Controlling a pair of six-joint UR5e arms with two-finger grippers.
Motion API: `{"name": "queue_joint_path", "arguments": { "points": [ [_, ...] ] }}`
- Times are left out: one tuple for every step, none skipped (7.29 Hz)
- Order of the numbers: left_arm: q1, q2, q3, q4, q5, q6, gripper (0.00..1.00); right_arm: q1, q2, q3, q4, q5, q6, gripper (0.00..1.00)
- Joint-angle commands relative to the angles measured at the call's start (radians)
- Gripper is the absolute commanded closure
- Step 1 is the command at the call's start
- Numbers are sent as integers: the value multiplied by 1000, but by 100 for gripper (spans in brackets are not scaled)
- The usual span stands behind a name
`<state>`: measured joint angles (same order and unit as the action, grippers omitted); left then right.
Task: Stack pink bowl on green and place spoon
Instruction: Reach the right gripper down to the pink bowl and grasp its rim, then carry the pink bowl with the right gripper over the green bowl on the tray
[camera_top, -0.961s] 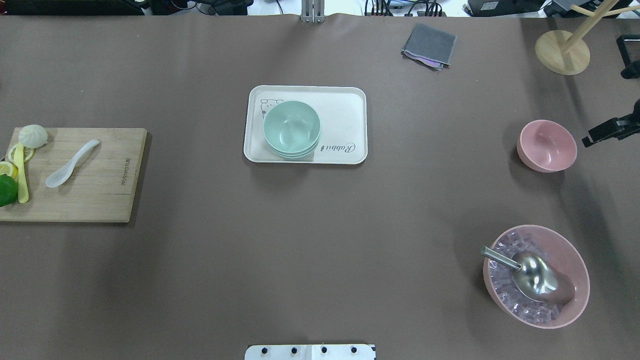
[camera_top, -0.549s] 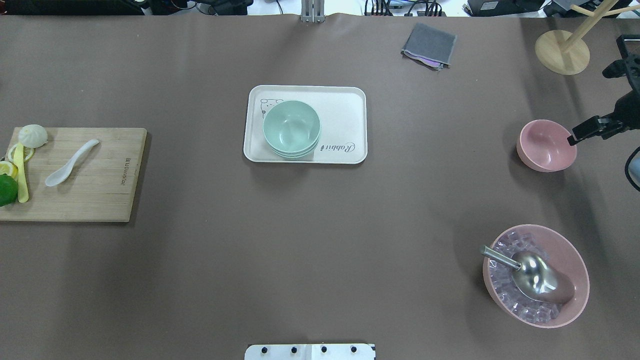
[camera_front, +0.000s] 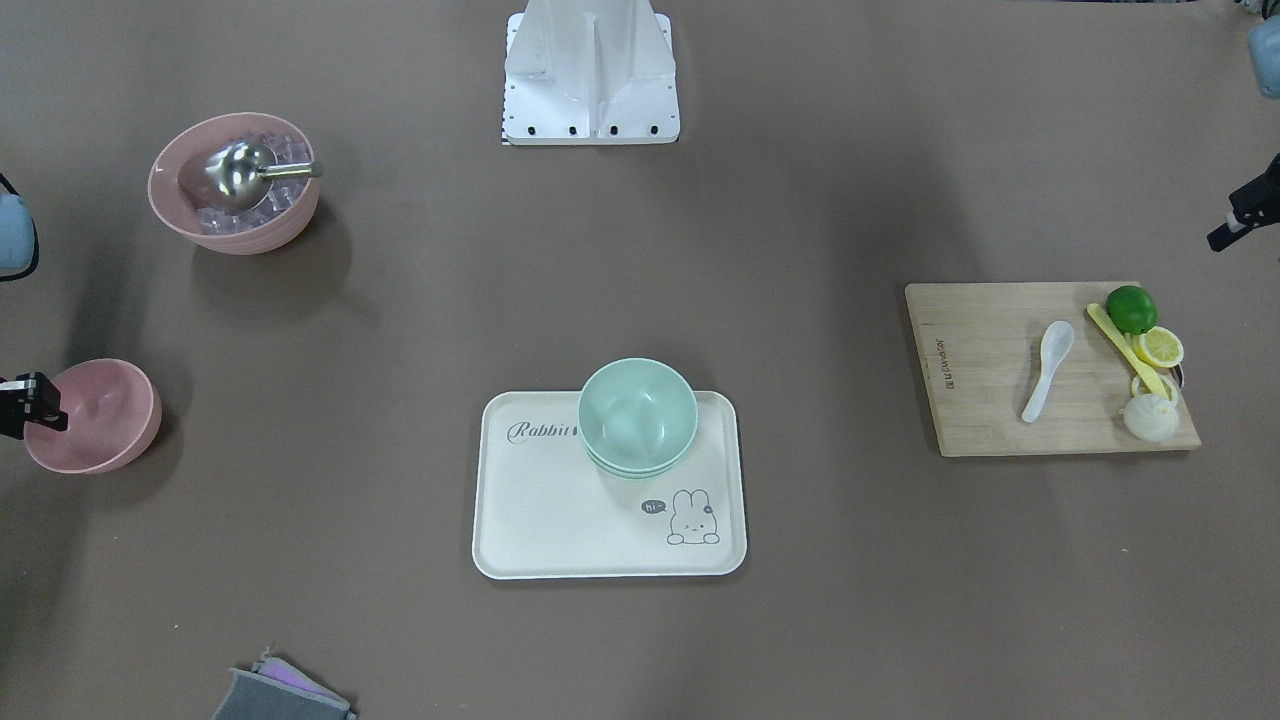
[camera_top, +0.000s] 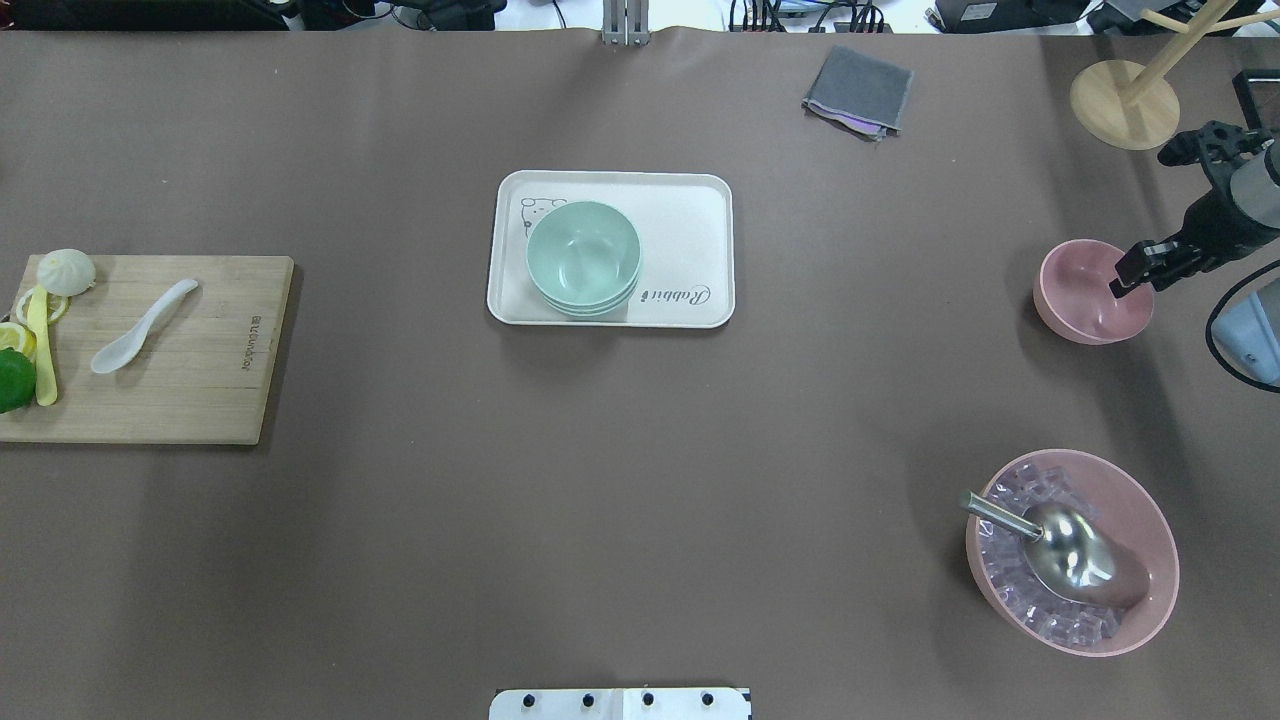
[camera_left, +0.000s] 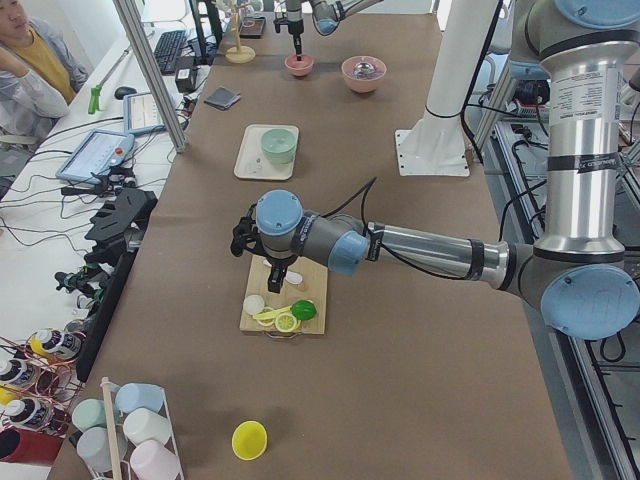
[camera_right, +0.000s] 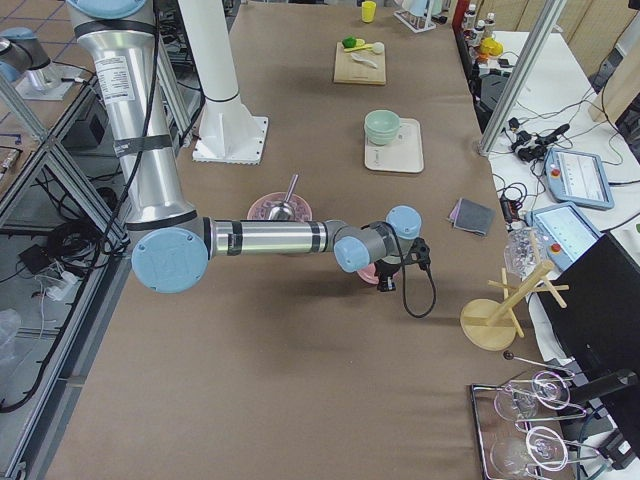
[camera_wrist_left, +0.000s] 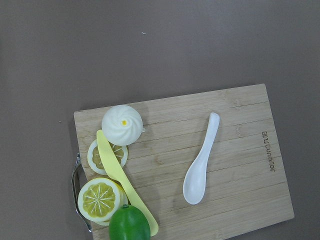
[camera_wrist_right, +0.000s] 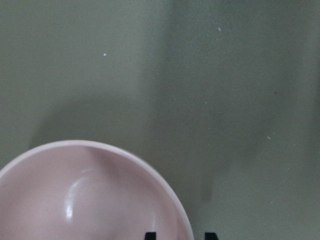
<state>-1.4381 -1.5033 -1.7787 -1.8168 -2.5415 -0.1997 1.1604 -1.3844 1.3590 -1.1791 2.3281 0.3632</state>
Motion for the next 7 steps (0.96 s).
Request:
{"name": "queue_joint_path", "arguments": {
  "points": [
    [21,-12,-2,-2,1,-36,2,-2,1,3,-1,1,3,100],
    [37,-17,-2,-42,12,-40,3,-1,22,20,-2,11,37,100],
    [60,-18,-2,-64,16,-40,3,-1,40,57,-13,14,109,100],
    [91,-49,-10,-64,61,-49,3,-2,85,71,-16,31,196,100],
    [134,-60,-27,-64,102,-69,3,-17,132,92,-16,57,318,100],
    [206,-92,-28,-64,192,-69,5,-54,169,147,-16,56,462,100],
    [282,-107,-24,-64,293,-69,5,-115,212,207,-23,42,646,100]
  ]
}}
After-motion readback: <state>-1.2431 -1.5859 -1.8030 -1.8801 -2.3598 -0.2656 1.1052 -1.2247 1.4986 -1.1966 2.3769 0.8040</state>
